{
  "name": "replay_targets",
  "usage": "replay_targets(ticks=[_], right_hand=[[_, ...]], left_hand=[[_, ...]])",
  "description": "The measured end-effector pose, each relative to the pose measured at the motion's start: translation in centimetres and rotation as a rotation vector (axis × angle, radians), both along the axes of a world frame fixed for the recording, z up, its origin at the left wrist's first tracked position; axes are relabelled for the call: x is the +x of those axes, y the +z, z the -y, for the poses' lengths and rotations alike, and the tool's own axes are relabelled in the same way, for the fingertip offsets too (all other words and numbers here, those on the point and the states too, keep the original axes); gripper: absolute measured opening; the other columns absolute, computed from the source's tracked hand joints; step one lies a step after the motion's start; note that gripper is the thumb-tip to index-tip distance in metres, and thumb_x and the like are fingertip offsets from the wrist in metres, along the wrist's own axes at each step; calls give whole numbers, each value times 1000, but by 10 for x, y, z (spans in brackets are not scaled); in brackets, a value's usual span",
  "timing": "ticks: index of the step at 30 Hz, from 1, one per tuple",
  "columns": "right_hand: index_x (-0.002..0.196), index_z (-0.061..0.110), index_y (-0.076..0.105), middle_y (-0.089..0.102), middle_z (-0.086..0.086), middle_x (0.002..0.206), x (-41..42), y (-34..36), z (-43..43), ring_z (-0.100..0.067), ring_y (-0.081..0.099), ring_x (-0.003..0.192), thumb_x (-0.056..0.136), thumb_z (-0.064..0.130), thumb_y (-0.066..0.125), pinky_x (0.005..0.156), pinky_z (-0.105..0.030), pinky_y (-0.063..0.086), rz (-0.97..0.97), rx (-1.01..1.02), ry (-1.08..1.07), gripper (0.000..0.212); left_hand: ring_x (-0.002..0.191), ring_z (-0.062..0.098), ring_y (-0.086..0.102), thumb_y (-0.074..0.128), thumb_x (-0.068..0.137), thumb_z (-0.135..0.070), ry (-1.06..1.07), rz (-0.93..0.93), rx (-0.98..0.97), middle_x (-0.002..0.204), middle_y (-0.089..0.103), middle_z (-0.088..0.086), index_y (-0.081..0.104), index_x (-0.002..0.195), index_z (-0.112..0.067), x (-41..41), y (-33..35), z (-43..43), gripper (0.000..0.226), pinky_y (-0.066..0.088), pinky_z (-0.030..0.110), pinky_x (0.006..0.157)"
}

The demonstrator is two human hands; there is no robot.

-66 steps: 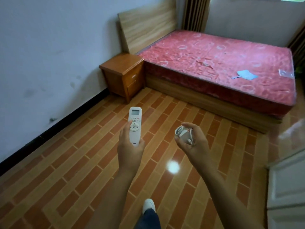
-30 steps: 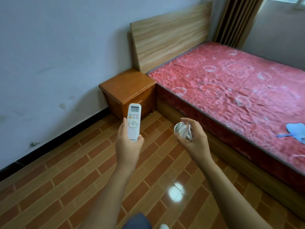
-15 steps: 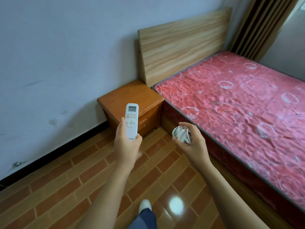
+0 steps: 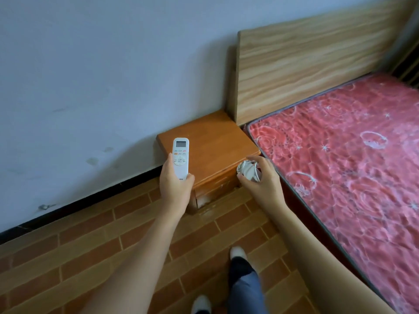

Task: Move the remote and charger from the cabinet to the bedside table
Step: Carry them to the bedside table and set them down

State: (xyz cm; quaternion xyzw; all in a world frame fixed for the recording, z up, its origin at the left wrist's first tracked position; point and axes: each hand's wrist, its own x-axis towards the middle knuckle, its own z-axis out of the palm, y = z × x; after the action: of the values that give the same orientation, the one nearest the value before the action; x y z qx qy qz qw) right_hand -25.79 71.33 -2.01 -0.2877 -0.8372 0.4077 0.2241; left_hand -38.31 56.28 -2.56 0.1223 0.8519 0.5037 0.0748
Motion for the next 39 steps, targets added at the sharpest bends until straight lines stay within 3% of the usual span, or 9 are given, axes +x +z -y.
replay_targets(ticks=[4, 10, 15, 18, 28, 30, 32, 37, 39], right_hand=[[113, 24, 51, 54, 1, 114, -52, -17, -34, -17, 51, 110, 77, 24, 68, 91, -41, 48, 1, -15, 88, 40], [114, 22, 51, 54, -1, 116, -113, -36, -94, -18, 50, 109, 77, 22, 69, 86, -38, 49, 56, 17, 220, 41], [116, 19, 50, 54, -4, 118, -158, -56, -146, -21, 49, 110, 77, 22, 68, 81, -30, 43, 109, 43, 274, 42], [118, 19, 49, 53, -5, 120, -184, -77, -168, -21, 47, 112, 79, 25, 67, 79, -27, 39, 147, 57, 322, 43], [120, 16, 48, 51, -8, 123, -248, -161, -227, -25, 44, 114, 80, 22, 65, 76, -27, 38, 239, 197, 425, 44], [121, 15, 47, 51, -9, 124, -260, -182, -234, -26, 43, 116, 81, 21, 64, 77, -29, 40, 259, 214, 435, 44], [121, 15, 47, 50, -8, 125, -271, -206, -239, -26, 42, 116, 81, 21, 63, 76, -29, 40, 283, 215, 431, 44], [121, 17, 46, 49, -8, 123, -288, -264, -242, -27, 42, 114, 81, 23, 62, 76, -36, 44, 352, 178, 406, 44], [122, 16, 45, 48, -10, 122, -292, -283, -244, -29, 41, 113, 82, 23, 61, 77, -40, 46, 389, 177, 415, 44]], left_hand=[[117, 26, 47, 60, 79, -2, 91, 11, -2, 133, 48, 12, 28, 139, -11, -30, -14, -33, 69, 39, 23, 82], [117, 24, 45, 61, 79, -1, 216, 9, 13, 131, 47, 14, 30, 137, -9, -62, -31, -95, 66, 37, 16, 79], [124, 26, 42, 64, 79, -4, 276, 21, -5, 137, 45, 13, 31, 137, -11, -95, -60, -150, 67, 47, 37, 96], [127, 24, 40, 64, 80, -7, 297, 29, -32, 139, 43, 10, 29, 139, -13, -114, -83, -175, 69, 47, 44, 98], [126, 23, 38, 61, 82, -3, 315, 95, -117, 139, 39, 14, 25, 140, -10, -163, -172, -224, 69, 37, 19, 93], [126, 25, 38, 60, 83, -3, 300, 104, -131, 140, 38, 14, 24, 140, -10, -172, -194, -228, 68, 38, 22, 97], [125, 27, 39, 60, 82, -2, 279, 108, -128, 138, 40, 15, 25, 140, -9, -181, -220, -232, 68, 42, 35, 101], [126, 24, 38, 59, 82, -2, 250, 148, -144, 140, 39, 13, 24, 140, -9, -193, -277, -244, 68, 32, 14, 95], [124, 24, 40, 60, 81, -2, 252, 140, -128, 137, 42, 13, 27, 139, -9, -195, -296, -246, 67, 36, 21, 99]])
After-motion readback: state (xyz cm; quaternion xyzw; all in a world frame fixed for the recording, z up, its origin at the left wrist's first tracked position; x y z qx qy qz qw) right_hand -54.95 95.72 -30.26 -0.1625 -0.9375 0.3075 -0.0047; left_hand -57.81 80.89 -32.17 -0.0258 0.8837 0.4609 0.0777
